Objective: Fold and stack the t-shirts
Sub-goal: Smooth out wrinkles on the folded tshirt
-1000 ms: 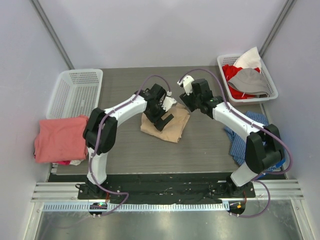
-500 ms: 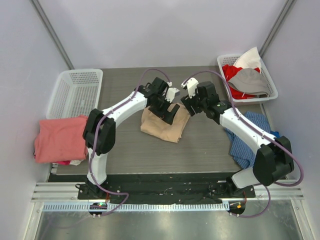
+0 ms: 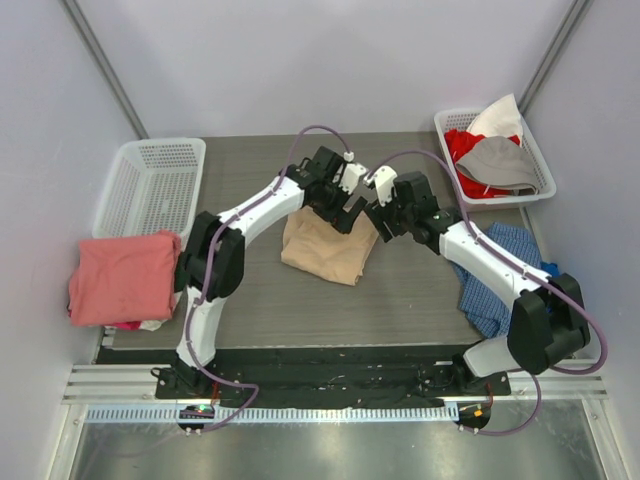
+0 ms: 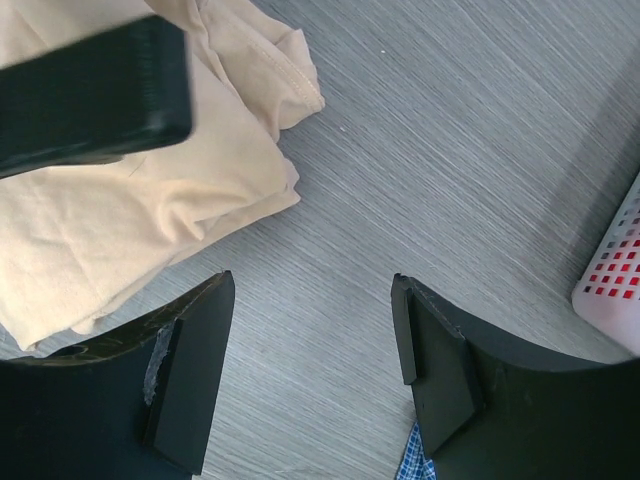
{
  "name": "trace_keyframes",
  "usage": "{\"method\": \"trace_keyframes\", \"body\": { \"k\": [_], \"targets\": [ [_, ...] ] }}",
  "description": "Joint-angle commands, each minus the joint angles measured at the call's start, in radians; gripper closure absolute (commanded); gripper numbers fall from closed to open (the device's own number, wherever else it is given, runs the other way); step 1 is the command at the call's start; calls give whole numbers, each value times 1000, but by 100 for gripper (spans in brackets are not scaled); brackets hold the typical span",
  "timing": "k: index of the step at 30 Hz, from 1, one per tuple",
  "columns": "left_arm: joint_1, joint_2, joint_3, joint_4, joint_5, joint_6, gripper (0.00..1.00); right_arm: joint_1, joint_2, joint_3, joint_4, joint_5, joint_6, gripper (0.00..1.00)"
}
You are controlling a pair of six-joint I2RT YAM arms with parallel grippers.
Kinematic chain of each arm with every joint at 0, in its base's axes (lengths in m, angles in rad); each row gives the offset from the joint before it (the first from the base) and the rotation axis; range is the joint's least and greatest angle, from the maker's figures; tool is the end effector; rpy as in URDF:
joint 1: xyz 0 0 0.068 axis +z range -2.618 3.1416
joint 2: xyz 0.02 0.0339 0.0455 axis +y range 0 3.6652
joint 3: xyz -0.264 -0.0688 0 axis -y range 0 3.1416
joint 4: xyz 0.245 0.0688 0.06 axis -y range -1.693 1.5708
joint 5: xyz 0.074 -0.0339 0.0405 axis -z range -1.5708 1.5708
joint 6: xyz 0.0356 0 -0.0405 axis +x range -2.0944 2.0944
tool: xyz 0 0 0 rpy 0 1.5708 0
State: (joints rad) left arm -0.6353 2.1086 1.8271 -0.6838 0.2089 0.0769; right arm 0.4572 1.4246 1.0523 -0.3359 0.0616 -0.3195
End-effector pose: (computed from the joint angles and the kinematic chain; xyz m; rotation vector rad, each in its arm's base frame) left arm 0.3733 -0.2844 0.2403 0.9766 2.3837 -0.4811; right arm 0.2834 0.1370 0.2702 -0.8324 2.1198 0.0021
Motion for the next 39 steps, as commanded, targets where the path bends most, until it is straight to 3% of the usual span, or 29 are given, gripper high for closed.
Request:
{"method": "trace_keyframes", "body": {
  "k": [1,22,29,39],
  "targets": [
    [11,21,43,29,0,15,0,1,-62,-8,18,17,-3,29],
    [3,-216,-164,72,-106,60,0,1,-84,-67,32,-5,5,29],
    [3,-196,-213,95,-98,70,0,3,-92,-78,34,-8,7,29],
    [3,-134,-163,98,-78,63,0,1,-99,-103,40,7,-1,29]
  ]
}}
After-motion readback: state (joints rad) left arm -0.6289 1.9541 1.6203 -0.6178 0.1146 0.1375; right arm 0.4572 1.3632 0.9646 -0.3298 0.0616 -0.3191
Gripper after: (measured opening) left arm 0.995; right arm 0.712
